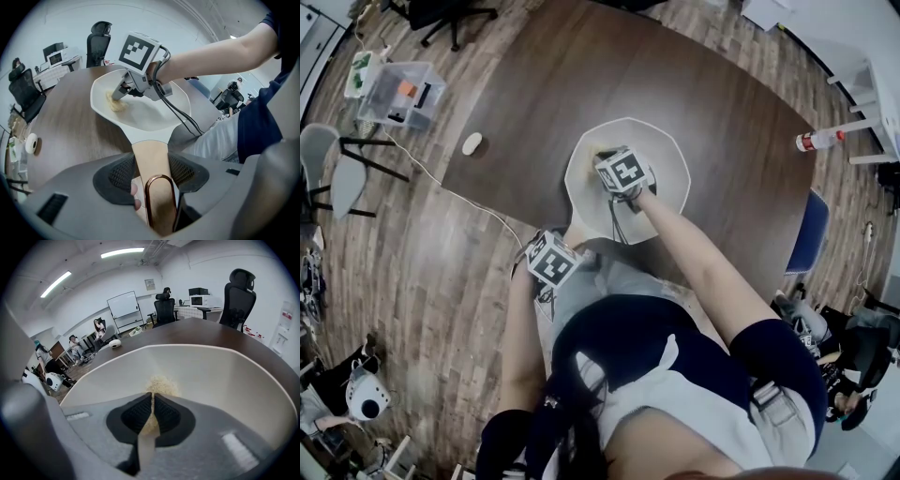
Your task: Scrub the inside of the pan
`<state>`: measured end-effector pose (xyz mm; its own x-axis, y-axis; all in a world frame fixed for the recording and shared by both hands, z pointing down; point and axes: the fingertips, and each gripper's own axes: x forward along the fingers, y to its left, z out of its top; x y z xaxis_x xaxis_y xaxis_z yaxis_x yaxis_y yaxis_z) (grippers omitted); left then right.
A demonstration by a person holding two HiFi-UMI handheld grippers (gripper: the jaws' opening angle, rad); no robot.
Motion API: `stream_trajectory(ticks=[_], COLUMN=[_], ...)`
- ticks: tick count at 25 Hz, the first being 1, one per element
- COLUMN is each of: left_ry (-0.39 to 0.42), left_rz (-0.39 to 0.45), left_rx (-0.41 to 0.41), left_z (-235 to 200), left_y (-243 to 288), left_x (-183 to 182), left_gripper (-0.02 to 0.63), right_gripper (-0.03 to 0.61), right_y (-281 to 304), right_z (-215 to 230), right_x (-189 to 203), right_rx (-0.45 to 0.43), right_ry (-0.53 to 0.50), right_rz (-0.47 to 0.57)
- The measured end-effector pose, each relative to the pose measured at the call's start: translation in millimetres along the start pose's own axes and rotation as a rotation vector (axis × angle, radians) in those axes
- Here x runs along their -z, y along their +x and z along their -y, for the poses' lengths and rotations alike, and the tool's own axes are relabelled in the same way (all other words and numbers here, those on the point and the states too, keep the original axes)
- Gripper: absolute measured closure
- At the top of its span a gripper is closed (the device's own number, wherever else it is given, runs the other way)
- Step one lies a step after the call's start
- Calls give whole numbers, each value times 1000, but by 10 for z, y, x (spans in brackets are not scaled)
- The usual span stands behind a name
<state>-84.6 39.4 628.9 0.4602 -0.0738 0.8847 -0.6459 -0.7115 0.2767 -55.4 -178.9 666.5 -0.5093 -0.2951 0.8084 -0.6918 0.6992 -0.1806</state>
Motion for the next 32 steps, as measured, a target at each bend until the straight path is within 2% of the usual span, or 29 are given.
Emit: stream_trajectory(ticks=[17, 21, 25, 32], left_ry=[-13, -14, -12, -3], left_rz=[4, 2, 9, 26], left_rx=[9, 12, 10, 3], left_z=[-16, -9, -7, -37], left_y=[-8, -11, -16, -5], left_x=[20, 7, 3, 9], left_gripper=[390, 389, 390, 390], right_gripper=[563, 563, 563, 563], right_y=[-140, -169, -240, -279], right_z=[529, 600, 652, 741], right_x=[125, 168, 315, 337], right_rx=[187, 198, 224, 283], right_ry=[87, 114, 145, 125], right_rz=[-45, -62, -123, -138])
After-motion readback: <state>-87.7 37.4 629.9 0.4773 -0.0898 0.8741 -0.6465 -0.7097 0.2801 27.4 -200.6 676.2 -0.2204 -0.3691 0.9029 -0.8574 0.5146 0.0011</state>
